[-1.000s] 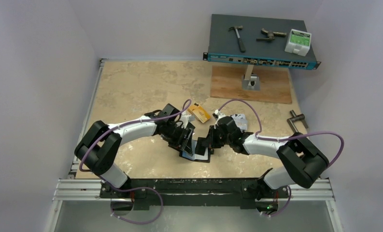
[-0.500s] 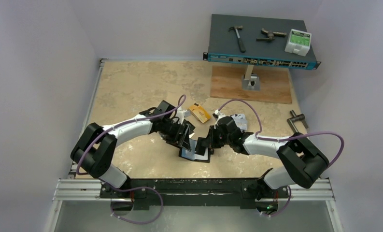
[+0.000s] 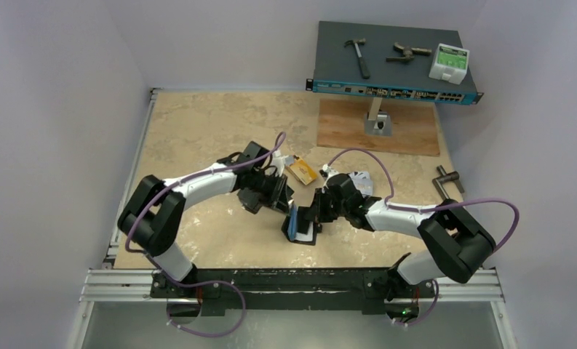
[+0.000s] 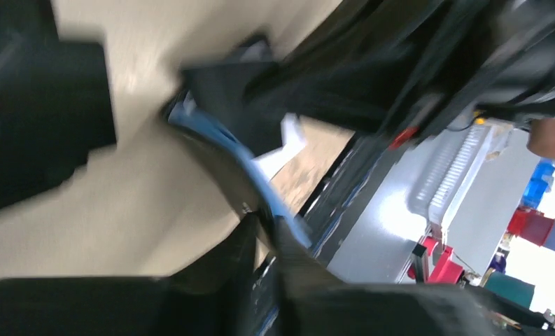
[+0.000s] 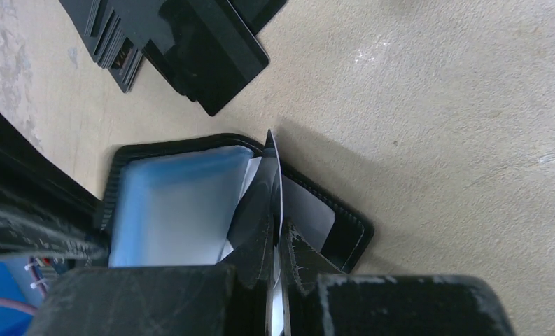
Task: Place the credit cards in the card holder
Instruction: Turn over the card slot in the card holder.
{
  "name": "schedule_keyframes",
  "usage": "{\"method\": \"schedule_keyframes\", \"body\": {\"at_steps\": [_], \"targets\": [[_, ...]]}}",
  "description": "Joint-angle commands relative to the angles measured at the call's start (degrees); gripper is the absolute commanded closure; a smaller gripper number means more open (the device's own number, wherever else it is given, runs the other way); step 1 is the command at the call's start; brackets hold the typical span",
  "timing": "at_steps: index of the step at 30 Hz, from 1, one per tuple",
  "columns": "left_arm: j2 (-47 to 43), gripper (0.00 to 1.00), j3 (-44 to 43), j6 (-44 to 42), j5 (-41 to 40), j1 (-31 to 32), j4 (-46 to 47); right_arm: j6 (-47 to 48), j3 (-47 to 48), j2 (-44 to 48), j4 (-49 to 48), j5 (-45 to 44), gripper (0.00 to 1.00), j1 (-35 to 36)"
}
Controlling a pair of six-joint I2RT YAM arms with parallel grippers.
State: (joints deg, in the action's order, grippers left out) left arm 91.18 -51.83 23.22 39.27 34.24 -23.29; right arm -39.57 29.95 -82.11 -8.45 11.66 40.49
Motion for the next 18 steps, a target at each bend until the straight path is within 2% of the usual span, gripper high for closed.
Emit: {"method": "schedule_keyframes", "body": {"at_steps": [1, 4, 9, 12, 18], "targets": [[6.23, 1.00, -14.56, 2.82, 7.61, 0.03, 6.10, 3.23, 0.18, -0.94, 8.36, 1.87, 1.00, 1.02], [6.19, 1.00, -17.03, 2.50, 7.05, 0.15, 5.55, 3.30, 0.62, -1.04, 8.36, 2.19, 1.00, 1.05], [6.19, 0.98, -18.26, -0.75, 7.62, 0.67, -1.18, 3.28, 1.30, -0.86, 10.05, 2.58, 1.00, 1.02], [4.99, 0.82, -16.42, -1.68, 7.40, 0.73, -1.88, 2.80, 1.46, 0.28, 10.83, 2.25, 1.00, 1.04], [0.83, 0.68, -12.18, -3.01, 6.58, 0.74, -0.13, 0.76, 1.86, 3.43, 11.56, 0.81, 1.00, 1.10]]}}
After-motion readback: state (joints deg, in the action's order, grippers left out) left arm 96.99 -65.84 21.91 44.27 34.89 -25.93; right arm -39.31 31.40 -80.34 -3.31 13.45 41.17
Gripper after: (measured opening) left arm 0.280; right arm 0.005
